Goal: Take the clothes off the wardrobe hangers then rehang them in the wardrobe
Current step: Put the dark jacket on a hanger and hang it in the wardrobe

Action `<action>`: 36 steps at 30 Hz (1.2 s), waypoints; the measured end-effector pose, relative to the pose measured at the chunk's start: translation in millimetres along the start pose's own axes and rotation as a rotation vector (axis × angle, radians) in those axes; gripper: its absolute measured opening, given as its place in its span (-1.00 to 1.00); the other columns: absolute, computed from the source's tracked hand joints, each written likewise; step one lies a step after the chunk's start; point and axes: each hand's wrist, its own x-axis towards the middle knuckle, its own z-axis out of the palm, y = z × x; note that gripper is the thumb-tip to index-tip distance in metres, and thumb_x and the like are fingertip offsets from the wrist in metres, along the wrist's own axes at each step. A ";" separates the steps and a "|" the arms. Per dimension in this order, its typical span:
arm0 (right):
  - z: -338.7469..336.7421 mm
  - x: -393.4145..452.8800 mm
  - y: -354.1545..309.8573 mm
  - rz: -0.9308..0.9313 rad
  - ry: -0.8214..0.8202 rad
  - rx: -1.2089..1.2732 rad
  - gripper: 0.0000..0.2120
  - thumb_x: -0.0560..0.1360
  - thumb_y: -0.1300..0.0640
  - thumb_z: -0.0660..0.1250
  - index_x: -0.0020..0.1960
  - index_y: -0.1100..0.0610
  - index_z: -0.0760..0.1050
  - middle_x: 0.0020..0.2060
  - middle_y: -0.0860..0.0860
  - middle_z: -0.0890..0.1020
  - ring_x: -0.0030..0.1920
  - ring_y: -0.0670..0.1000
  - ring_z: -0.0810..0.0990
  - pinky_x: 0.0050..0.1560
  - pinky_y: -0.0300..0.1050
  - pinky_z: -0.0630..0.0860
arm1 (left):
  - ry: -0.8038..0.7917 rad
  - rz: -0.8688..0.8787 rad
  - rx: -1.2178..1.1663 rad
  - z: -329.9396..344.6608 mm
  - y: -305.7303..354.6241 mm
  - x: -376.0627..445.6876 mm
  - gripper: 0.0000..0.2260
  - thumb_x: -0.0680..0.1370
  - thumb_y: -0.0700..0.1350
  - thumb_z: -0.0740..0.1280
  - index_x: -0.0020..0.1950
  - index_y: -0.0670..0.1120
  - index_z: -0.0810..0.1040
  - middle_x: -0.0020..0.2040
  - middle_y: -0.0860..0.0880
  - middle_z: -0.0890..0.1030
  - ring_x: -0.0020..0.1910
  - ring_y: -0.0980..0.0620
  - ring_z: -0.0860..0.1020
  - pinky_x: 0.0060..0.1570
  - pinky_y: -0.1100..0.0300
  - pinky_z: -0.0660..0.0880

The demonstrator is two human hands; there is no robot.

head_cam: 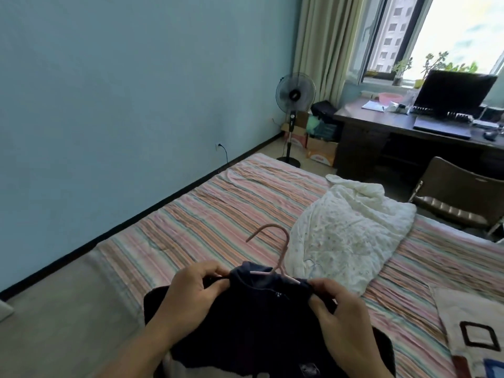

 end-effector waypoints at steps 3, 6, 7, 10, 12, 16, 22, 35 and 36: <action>-3.0 -17.6 -53.6 -0.092 0.026 0.066 -0.74 0.49 0.26 0.45 -0.07 -0.11 0.58 -0.17 -0.20 0.67 -0.11 -0.18 0.65 -0.09 -0.23 0.55 | 0.079 0.052 -0.003 -44.8 27.4 -38.1 -0.85 0.52 -0.14 0.45 -0.12 0.13 0.69 -0.18 0.14 0.70 -0.15 0.16 0.66 -0.12 0.16 0.61; -8.1 -35.3 -109.7 -0.188 0.063 0.097 -0.72 0.48 0.21 0.46 -0.05 -0.16 0.49 -0.13 -0.20 0.63 -0.10 -0.16 0.64 -0.15 -0.22 0.56 | 0.170 0.101 0.026 -87.2 57.1 -77.9 -0.90 0.51 -0.12 0.47 -0.11 0.10 0.69 -0.19 0.18 0.70 -0.14 0.18 0.66 -0.13 0.29 0.59; -10.0 -40.2 -127.3 -0.230 0.045 0.109 -0.72 0.49 0.21 0.46 -0.04 -0.16 0.50 -0.15 -0.17 0.64 -0.13 -0.14 0.64 -0.18 -0.20 0.59 | 0.216 0.119 0.041 -100.6 66.5 -90.9 -0.90 0.50 -0.11 0.47 -0.11 0.10 0.69 -0.19 0.19 0.69 -0.15 0.19 0.66 -0.16 0.36 0.56; -17.1 -51.3 -176.9 -0.379 -0.068 0.137 -0.73 0.51 0.24 0.42 -0.06 -0.15 0.58 -0.17 -0.18 0.68 -0.13 -0.14 0.67 -0.15 -0.25 0.61 | 0.382 0.143 0.075 -137.5 93.0 -127.8 -0.88 0.45 -0.08 0.51 -0.10 0.14 0.66 -0.25 0.20 0.67 -0.20 0.20 0.65 -0.23 0.38 0.54; -19.5 -53.8 -206.3 -0.450 -0.164 0.143 -0.72 0.52 0.29 0.40 -0.06 -0.12 0.61 -0.15 -0.18 0.69 -0.09 -0.15 0.67 -0.09 -0.28 0.59 | 0.504 0.143 0.110 -158.3 105.3 -152.9 -0.82 0.42 -0.07 0.53 -0.07 0.17 0.63 -0.29 0.16 0.64 -0.27 0.16 0.64 -0.26 0.33 0.54; -14.3 -52.9 -253.9 -0.519 -0.383 0.223 -0.67 0.53 0.35 0.36 -0.05 -0.09 0.66 -0.13 -0.10 0.72 -0.11 -0.12 0.68 -0.14 -0.33 0.55 | 0.668 0.149 0.165 -188.1 122.2 -200.7 -0.78 0.44 -0.07 0.52 -0.01 0.22 0.64 -0.30 0.15 0.63 -0.27 0.14 0.64 -0.21 0.23 0.59; 13.3 -55.3 -308.7 -0.658 -0.641 0.391 -0.76 0.59 0.02 0.23 0.07 -0.04 0.67 -0.07 -0.02 0.72 -0.03 -0.06 0.68 -0.05 -0.28 0.54 | 0.941 0.098 0.152 -211.6 131.2 -266.4 -0.71 0.48 -0.15 0.48 0.08 0.22 0.68 -0.24 0.15 0.68 -0.21 0.16 0.66 -0.10 0.20 0.62; 97.2 -102.4 -383.9 -1.133 -0.917 0.416 -0.85 0.55 0.15 0.34 -0.03 -0.06 0.66 -0.12 -0.09 0.69 -0.09 -0.06 0.65 -0.06 -0.15 0.51 | 1.330 -0.029 0.278 -205.3 164.2 -398.3 -0.72 0.49 -0.29 0.44 0.05 0.07 0.71 -0.02 0.22 0.70 0.04 0.23 0.64 0.08 0.31 0.54; 101.2 -105.7 -387.2 -1.161 -0.917 0.413 -0.84 0.55 0.13 0.33 -0.02 -0.07 0.66 -0.13 -0.09 0.68 -0.11 -0.05 0.64 -0.07 -0.14 0.50 | 1.341 -0.041 0.296 -206.0 166.2 -403.8 -0.72 0.48 -0.29 0.44 0.04 0.08 0.71 -0.04 0.23 0.70 0.02 0.24 0.65 0.06 0.33 0.54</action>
